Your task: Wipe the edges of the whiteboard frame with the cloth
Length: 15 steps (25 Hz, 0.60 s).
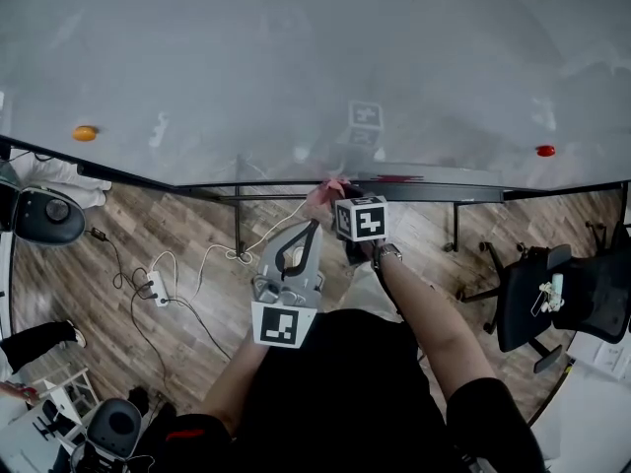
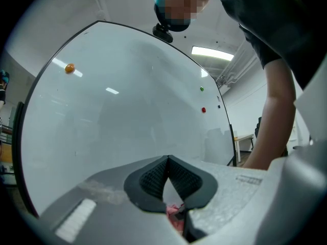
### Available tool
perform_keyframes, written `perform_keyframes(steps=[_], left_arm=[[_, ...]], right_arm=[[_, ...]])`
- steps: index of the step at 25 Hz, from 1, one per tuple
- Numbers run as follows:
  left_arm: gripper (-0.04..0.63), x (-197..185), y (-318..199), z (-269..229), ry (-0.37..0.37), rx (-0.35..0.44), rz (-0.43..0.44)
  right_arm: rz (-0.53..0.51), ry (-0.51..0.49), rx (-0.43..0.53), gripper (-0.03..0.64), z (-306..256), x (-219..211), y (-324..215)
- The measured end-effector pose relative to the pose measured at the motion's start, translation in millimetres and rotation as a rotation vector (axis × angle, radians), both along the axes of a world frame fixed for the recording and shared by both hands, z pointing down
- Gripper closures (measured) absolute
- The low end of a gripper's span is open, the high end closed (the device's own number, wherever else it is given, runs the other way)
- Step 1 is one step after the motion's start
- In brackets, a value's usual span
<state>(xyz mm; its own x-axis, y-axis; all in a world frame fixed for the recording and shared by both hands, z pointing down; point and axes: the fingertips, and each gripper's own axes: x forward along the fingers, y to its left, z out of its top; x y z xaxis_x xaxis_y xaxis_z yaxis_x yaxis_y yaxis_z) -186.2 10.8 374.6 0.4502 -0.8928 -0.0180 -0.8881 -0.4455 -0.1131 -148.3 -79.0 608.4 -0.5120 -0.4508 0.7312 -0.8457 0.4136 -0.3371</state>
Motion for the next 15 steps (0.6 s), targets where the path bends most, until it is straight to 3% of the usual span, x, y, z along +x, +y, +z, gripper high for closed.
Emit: perform_keyframes(steps=[15], left_arm=[[0.595,37,3,10,0.012,-0.036,-0.055]], right_arm=[[-0.024,-0.018,-0.006,0.561,1,31,-2]])
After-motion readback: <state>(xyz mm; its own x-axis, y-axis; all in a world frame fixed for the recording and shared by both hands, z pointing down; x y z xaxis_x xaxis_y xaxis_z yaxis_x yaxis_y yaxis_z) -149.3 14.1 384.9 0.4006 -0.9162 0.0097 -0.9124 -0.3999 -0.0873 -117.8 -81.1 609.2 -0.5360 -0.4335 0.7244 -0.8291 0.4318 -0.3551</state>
